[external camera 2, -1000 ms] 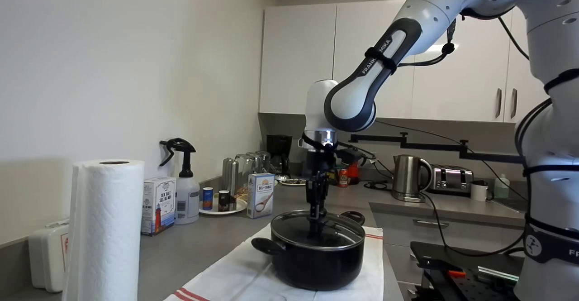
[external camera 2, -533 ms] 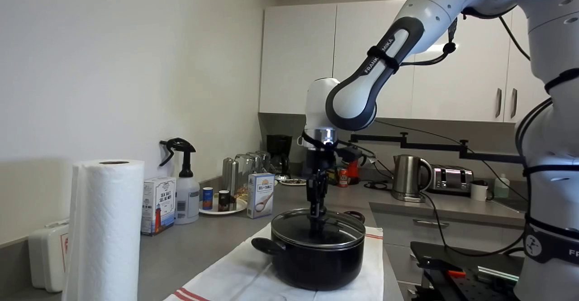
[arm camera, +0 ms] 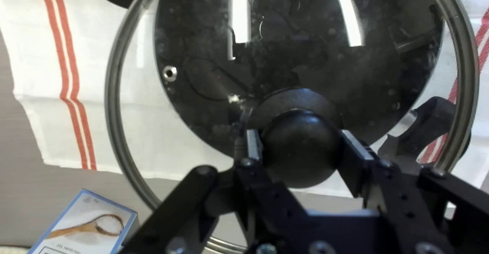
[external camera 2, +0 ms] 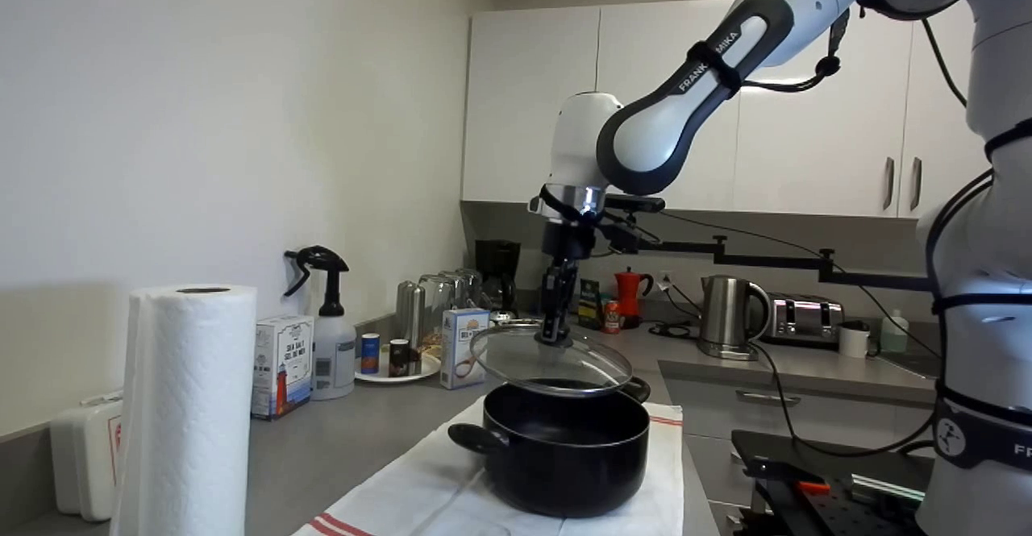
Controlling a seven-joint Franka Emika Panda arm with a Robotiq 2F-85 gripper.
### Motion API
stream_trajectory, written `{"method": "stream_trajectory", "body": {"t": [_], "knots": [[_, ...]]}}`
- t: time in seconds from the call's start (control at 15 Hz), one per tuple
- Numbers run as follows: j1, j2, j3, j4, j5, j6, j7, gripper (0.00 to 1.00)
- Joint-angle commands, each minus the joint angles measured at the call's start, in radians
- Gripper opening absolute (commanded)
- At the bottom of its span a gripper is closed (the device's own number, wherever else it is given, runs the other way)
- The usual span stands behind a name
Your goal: Remove the glass lid from the black pot.
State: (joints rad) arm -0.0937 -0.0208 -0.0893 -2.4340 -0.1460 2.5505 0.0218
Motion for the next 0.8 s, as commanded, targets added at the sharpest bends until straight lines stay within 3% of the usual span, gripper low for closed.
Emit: {"method": "stream_trajectory", "body": {"t": [0.0,0.73], "knots": [[0.020,-0.051,0.024,-0.009,-0.025,-0.029,0.031,0.25],[0.191,0.024,0.200,0.002,-0.036,-0.093,0.029,0.25]]}}
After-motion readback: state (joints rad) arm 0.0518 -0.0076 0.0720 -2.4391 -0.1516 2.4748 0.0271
